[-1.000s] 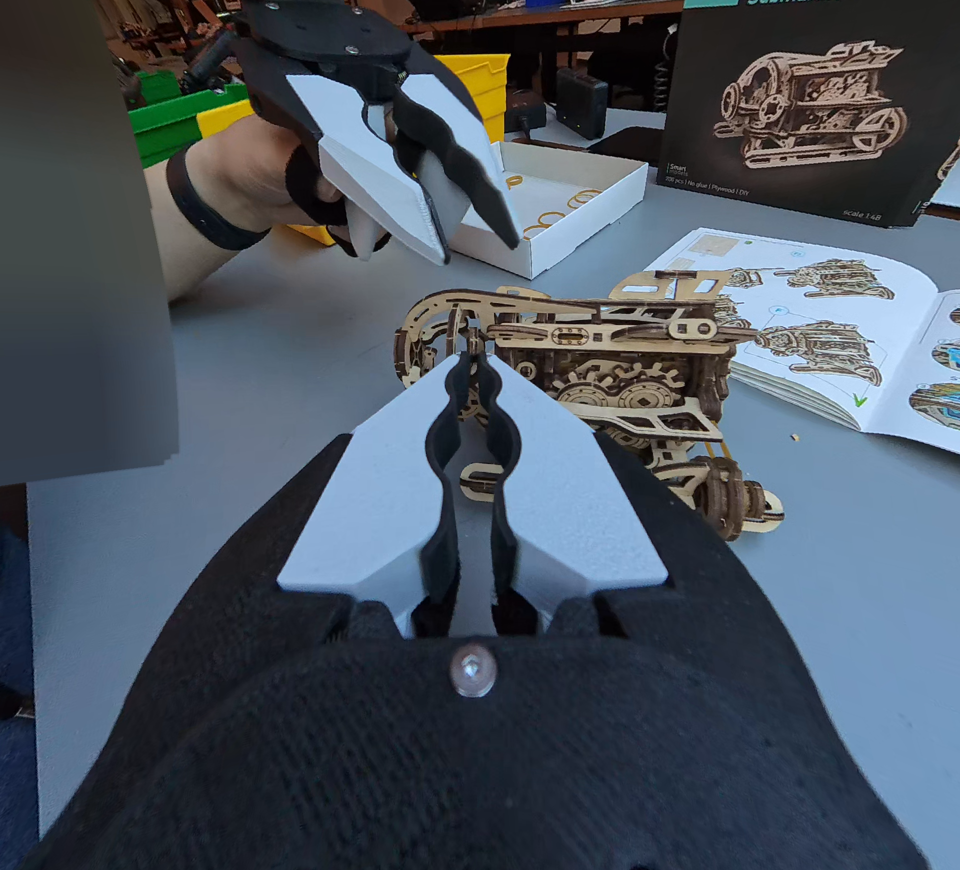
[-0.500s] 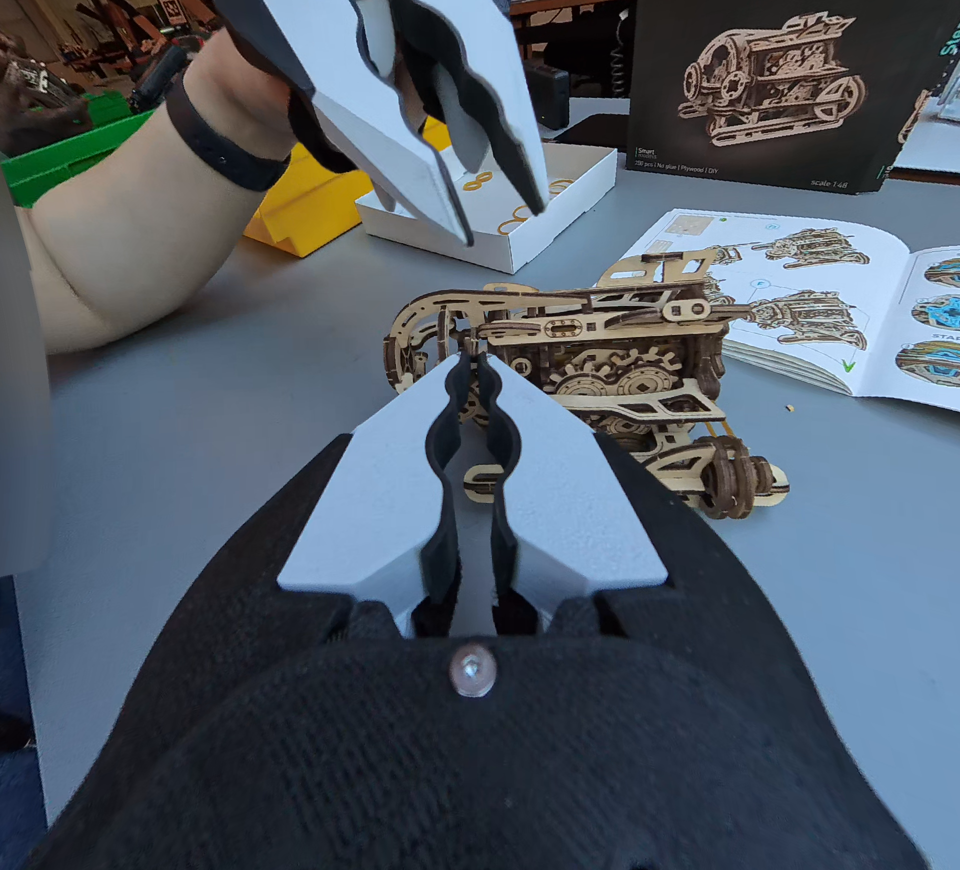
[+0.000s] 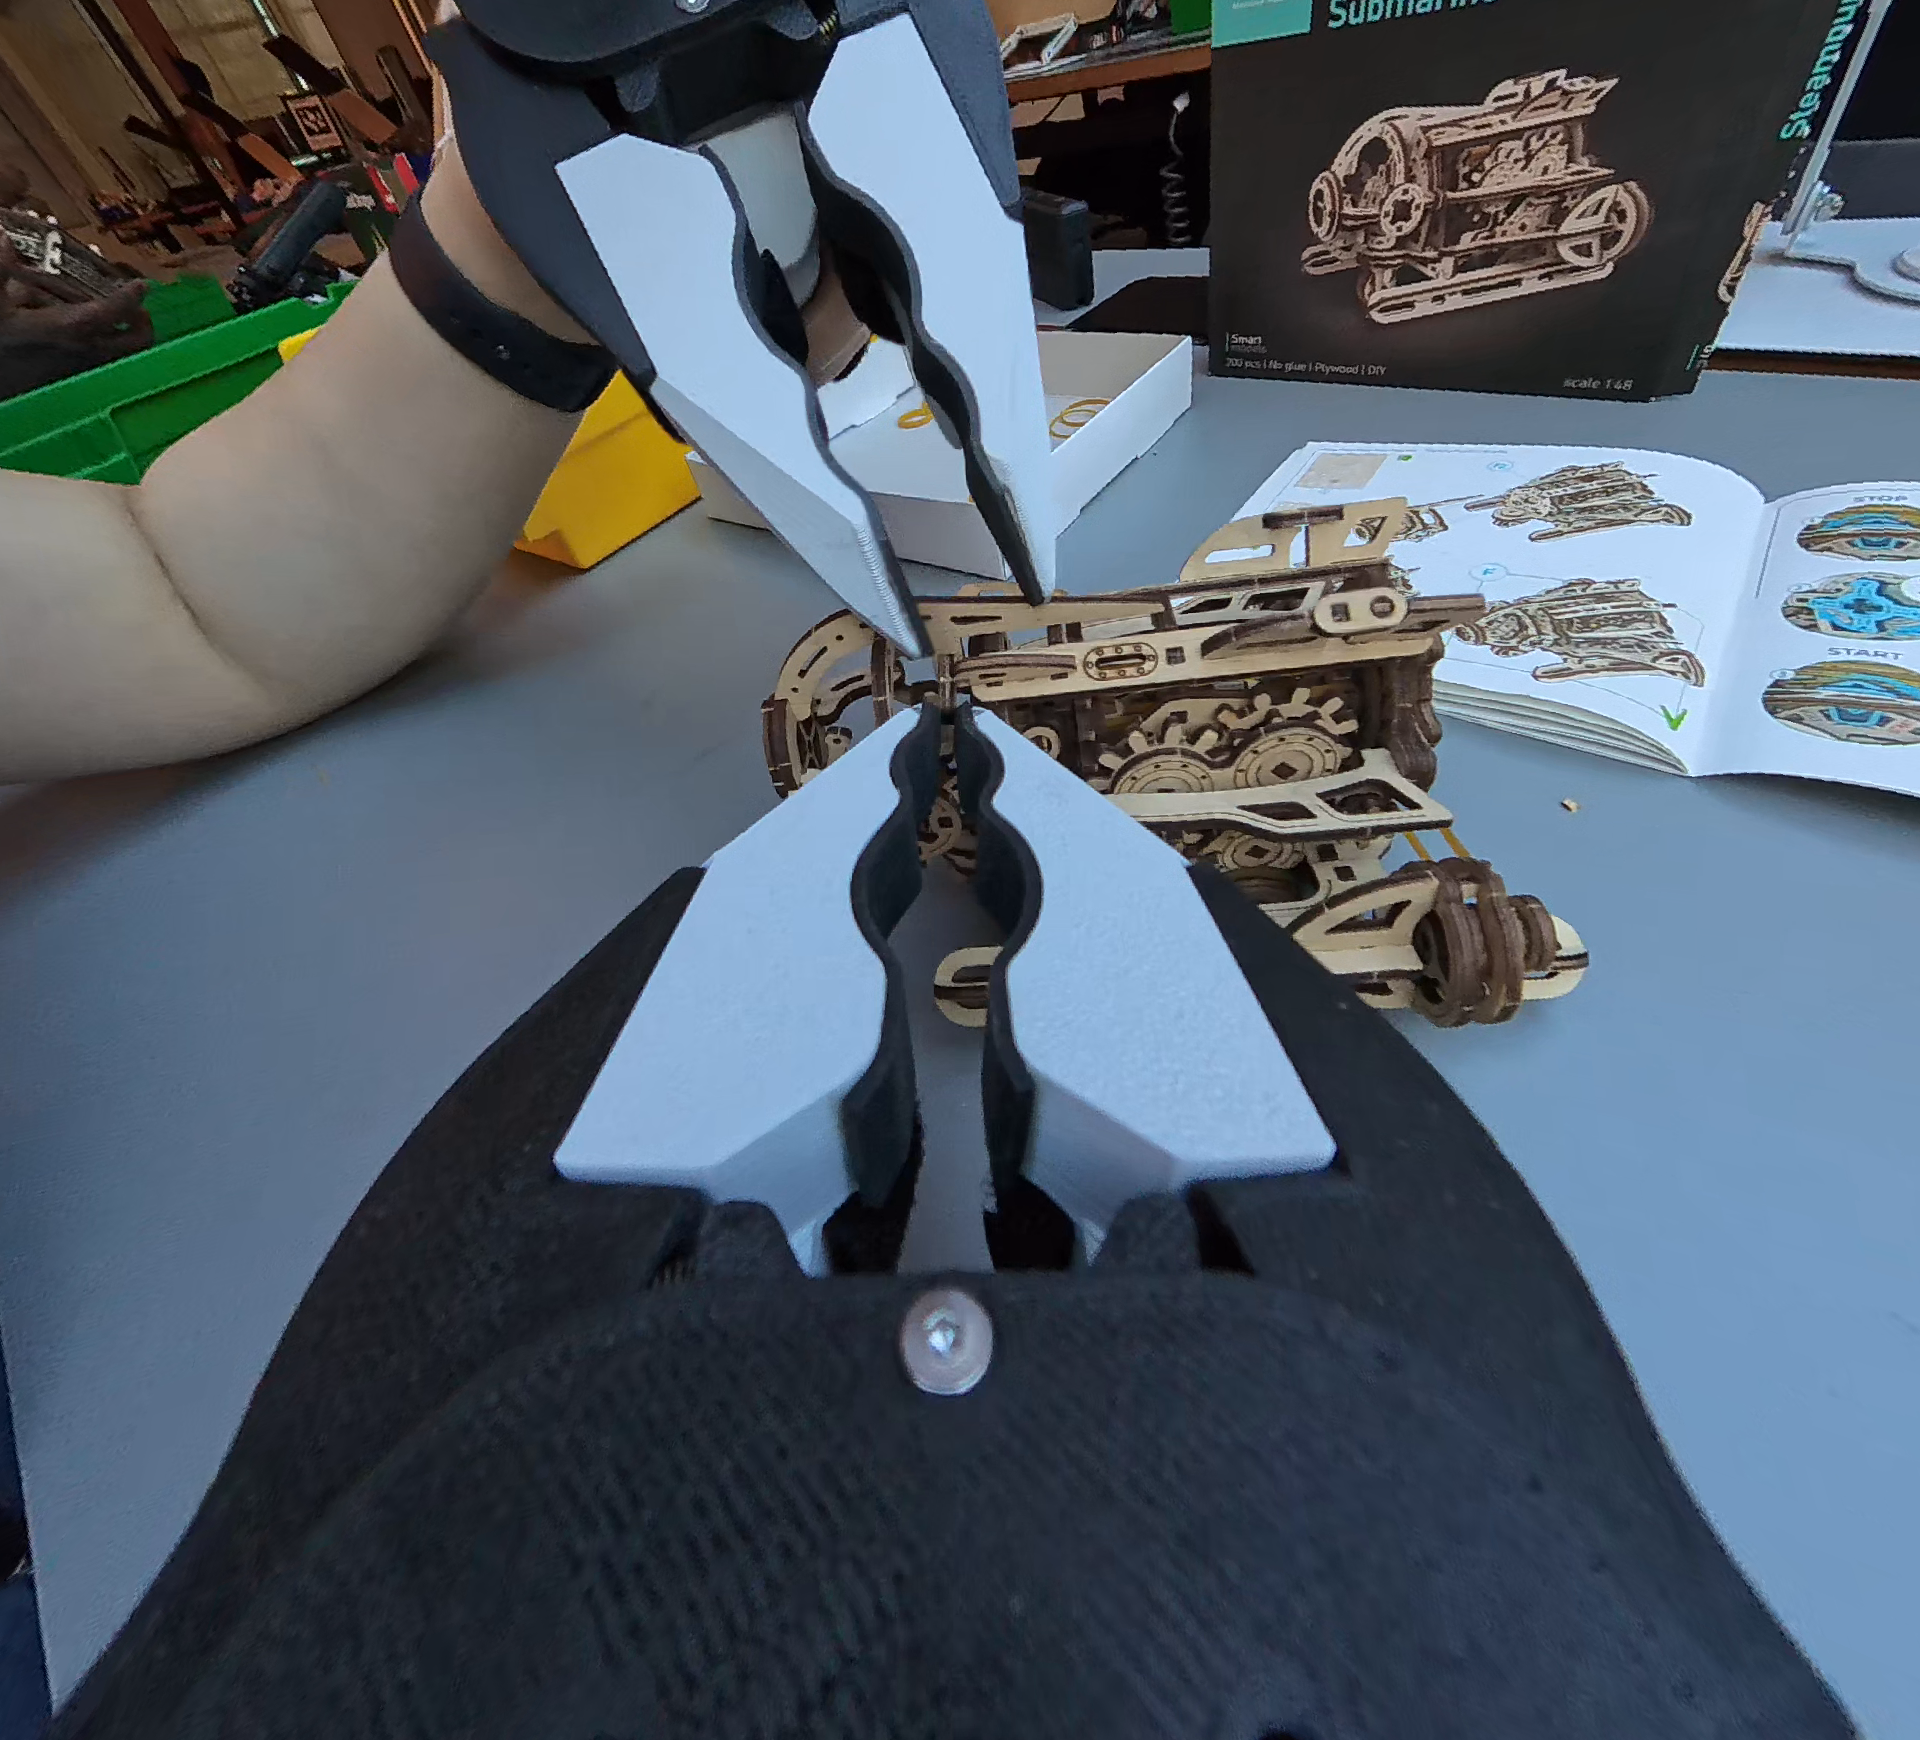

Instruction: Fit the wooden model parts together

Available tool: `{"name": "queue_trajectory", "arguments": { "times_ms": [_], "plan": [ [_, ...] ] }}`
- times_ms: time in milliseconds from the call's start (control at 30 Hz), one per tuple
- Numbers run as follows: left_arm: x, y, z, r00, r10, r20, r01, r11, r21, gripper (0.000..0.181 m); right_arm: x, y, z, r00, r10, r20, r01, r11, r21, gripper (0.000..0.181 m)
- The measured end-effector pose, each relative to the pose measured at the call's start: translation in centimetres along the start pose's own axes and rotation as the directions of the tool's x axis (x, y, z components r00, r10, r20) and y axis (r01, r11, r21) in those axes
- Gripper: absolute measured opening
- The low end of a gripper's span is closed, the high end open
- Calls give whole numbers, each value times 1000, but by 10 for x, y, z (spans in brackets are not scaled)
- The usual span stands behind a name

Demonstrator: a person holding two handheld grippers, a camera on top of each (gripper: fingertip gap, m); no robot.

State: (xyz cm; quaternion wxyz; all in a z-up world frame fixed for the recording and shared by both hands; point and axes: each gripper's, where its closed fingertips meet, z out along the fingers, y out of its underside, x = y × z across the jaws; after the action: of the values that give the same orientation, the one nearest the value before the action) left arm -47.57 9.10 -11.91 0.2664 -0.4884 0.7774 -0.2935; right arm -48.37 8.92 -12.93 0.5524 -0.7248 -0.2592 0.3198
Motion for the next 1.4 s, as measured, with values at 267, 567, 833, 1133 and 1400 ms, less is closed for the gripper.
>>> {"name": "queue_trajectory", "arguments": {
  "times_ms": [267, 567, 833, 1133, 1400],
  "plan": [
    [-7, 0, -2, 997, 68, -23, -69, 995, -76, 19, 4, -3, -2, 999, 50, -3, -50, 999, 21, 1],
    [-15, -4, -4, 995, 22, -100, -35, 991, -131, 16, 5, -3, -1, 999, 35, -18, -35, 999, -5, 1],
    [-4, -1, 3, 989, 66, -130, -83, 988, -133, 19, 4, -3, -1, 995, 90, -33, -91, 995, -37, 1],
    [-2, -1, 2, 983, 127, -135, -145, 980, -135, 14, 4, -4, -1, 992, 122, -42, -124, 991, -52, 1],
    [5, 1, 3, 976, 106, -190, -136, 979, -150, 10, 4, -3, -1, 992, 116, -49, -119, 990, -73, 1]
  ]
}}
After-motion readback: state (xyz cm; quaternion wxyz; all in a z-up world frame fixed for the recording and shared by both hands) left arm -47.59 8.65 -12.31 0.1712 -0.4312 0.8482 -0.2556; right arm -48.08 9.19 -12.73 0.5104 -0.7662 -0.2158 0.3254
